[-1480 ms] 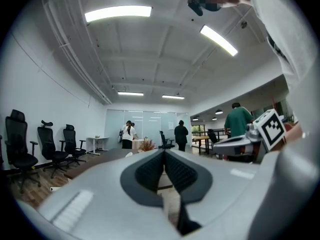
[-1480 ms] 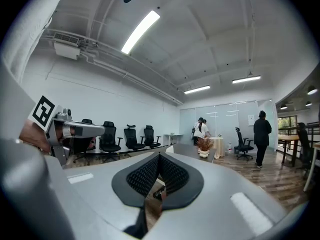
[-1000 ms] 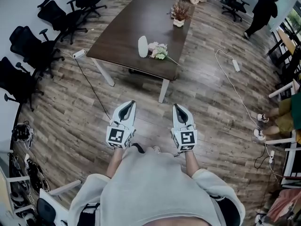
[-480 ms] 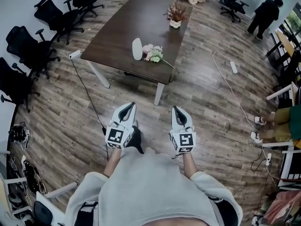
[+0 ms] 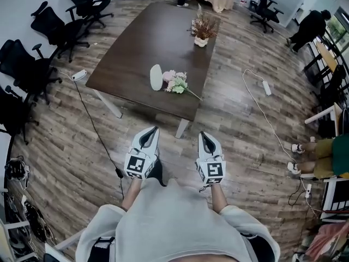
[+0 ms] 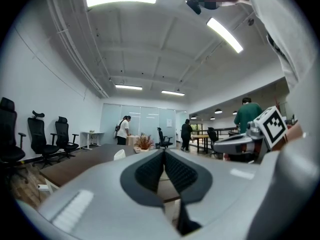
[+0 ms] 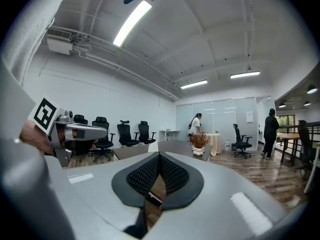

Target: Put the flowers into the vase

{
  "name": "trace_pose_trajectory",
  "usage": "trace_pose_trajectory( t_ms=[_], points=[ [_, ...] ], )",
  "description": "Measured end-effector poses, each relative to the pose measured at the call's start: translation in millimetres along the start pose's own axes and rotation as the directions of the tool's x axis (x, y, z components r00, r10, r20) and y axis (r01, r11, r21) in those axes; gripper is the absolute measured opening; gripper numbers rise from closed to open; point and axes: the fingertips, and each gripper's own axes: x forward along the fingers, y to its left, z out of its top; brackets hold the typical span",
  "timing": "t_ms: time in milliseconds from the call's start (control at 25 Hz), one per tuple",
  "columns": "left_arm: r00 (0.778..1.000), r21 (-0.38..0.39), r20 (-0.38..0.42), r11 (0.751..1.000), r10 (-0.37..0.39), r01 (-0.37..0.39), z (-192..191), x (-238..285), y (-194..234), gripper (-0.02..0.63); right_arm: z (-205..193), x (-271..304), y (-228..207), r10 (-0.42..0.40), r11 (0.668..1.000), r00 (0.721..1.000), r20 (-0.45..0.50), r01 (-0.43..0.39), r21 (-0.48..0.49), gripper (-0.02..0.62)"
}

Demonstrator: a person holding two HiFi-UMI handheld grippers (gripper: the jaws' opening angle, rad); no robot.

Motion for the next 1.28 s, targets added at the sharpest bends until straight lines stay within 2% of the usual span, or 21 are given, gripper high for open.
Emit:
trace_pose_trajectory(
  t_ms=[360,680,1000,1280],
  points=[
    [0.998,0.005,0.005,0.998,-0.056,0.056,19.3,87.9,105.0,0.011,36.5,130.4,-6.7,-0.049,0.999,0.999,0.001,0.049,0.01,-0.002],
    [0.997,0.015,0.043,0.998,-0.061,0.06,39.9,148.3,193.3,0.011,66.2,232.1,-7.0,-0.062,0.998,0.998,0.018,0.063,-0.006,-0.002],
    [0.997,0.004,0.042,0.998,-0.066,0.066,34.0,175.7,237.8,0.011,72.0,278.9,-6.9,-0.076,0.997,0.997,0.017,0.076,-0.001,-0.002],
    [1.0,-0.004,0.004,1.0,-0.021,0.021,17.7,174.6,246.6,0.011,57.7,283.1,-10.0,-0.056,0.998,0.998,-0.01,0.056,0.02,-0.002]
  ],
)
